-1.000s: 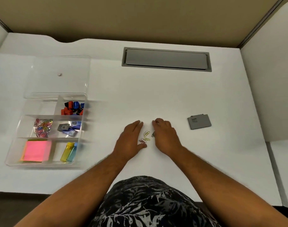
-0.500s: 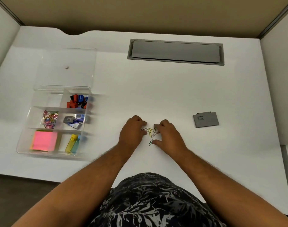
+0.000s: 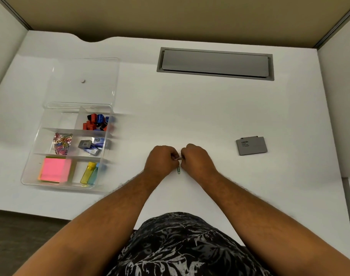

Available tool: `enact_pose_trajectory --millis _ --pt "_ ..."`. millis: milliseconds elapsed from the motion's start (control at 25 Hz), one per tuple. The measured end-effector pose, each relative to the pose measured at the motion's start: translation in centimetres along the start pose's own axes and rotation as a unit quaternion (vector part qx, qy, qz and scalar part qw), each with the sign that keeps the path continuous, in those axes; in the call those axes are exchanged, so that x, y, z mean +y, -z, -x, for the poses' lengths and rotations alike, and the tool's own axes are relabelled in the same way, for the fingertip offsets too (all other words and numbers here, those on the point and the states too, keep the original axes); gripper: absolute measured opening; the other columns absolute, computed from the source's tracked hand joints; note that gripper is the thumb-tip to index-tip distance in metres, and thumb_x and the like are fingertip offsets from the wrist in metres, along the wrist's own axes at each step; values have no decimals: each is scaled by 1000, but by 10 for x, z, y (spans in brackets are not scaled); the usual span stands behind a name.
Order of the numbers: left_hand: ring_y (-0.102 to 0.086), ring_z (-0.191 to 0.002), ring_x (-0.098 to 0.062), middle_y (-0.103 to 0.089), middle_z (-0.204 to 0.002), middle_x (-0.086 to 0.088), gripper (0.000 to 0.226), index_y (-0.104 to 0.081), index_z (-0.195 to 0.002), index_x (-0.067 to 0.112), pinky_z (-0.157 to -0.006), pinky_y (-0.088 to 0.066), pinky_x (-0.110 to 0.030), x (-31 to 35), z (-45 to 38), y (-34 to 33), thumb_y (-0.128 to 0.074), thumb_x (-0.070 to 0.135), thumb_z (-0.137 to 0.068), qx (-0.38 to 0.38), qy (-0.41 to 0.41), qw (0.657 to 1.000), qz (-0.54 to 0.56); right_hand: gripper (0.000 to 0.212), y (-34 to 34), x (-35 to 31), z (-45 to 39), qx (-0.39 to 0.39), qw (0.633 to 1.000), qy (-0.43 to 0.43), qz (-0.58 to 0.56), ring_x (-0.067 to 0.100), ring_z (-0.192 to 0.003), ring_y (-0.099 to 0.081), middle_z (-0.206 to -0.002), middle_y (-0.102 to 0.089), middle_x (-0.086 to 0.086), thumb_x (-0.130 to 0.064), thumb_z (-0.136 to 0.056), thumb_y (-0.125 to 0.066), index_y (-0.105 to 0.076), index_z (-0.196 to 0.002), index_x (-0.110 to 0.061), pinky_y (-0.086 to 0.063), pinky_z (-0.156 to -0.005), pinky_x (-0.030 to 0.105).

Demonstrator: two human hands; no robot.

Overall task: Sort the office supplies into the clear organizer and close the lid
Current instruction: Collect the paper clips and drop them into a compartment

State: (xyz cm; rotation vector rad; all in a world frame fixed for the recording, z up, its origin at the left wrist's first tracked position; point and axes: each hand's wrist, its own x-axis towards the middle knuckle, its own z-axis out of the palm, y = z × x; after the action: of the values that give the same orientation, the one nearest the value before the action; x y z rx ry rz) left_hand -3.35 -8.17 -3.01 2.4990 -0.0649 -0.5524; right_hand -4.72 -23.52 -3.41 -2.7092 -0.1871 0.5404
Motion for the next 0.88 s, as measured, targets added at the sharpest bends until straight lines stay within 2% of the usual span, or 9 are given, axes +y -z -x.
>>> enact_pose_trajectory --millis 160,240,320,400,520,600,720,800,880 --pt "-67 -74 -6 -73 -76 12 14 -79 -80 25 -67 -47 -16 -13 10 14 -75 13 -75 26 32 996 79 8 3 -4 -6 1 998 34 57 37 -78 -59 -88 -62 15 -1 -81 -56 -61 -84 -6 -31 -63 38" --pt "-68 -71 -3 -73 -73 13 12 -77 -76 27 -66 -49 -14 -22 15 24 -78 15 -76 48 45 990 122 8 6 4 -11 10 999 31 38 35 -80 -63 -87 -67 12 -7 -80 -59 -66 -85 -8 -39 -65 37" --pt "-67 -67 -2 -73 -70 12 10 -77 -75 27 -62 -48 -11 -28 20 35 -79 16 -75 72 54 982 163 6 13 11 -11 42 995 -38 -79 24 -74 -66 -75 -71 1 -12 -75 -66 -70 -75 -16 -49 -68 32" --pt "-68 -67 -4 -74 -70 10 9 -78 -77 25 -62 -49 -10 -33 24 46 -80 16 -75 90 54 974 199 12 19 14 -7 68 947 -133 -285 15 -64 -69 -63 -69 -7 -9 -74 -71 -70 -67 -18 -54 -67 25" --pt "-70 -71 -7 -75 -73 9 8 -80 -82 22 -65 -52 -11 -48 33 68 -81 15 -77 108 48 964 236 11 25 -6 -4 36 837 -180 -515 20 -61 -65 -69 -67 7 -1 -84 -72 -71 -74 -3 -56 -71 30" --pt "-71 -72 -8 -76 -75 8 10 -81 -84 20 -65 -52 -10 -64 39 86 -82 14 -78 120 44 960 248 9 30 -32 -8 13 798 -175 -577 20 -65 -61 -74 -64 13 0 -88 -70 -70 -79 1 -56 -71 27" --pt "-71 -74 -7 -76 -77 8 11 -81 -86 21 -67 -52 -10 -96 48 116 -82 13 -79 142 51 954 257 6 30 -76 -20 -10 744 -175 -645 14 -65 -62 -77 -65 10 -1 -91 -70 -71 -85 0 -58 -71 23" --pt "-72 -74 -9 -77 -76 7 11 -81 -85 20 -69 -54 -12 -125 53 143 -82 13 -78 166 64 946 271 4 28 -116 -32 -26 733 -166 -660 12 -68 -64 -80 -67 8 -1 -92 -71 -71 -88 1 -59 -72 21" --pt "-73 -73 -8 -77 -75 7 10 -82 -86 18 -70 -56 -15 -158 57 172 -82 12 -78 188 78 941 272 4 24 -163 -49 -41 742 -145 -653 12 -69 -66 -80 -69 8 -1 -92 -71 -72 -90 2 -59 -72 21"
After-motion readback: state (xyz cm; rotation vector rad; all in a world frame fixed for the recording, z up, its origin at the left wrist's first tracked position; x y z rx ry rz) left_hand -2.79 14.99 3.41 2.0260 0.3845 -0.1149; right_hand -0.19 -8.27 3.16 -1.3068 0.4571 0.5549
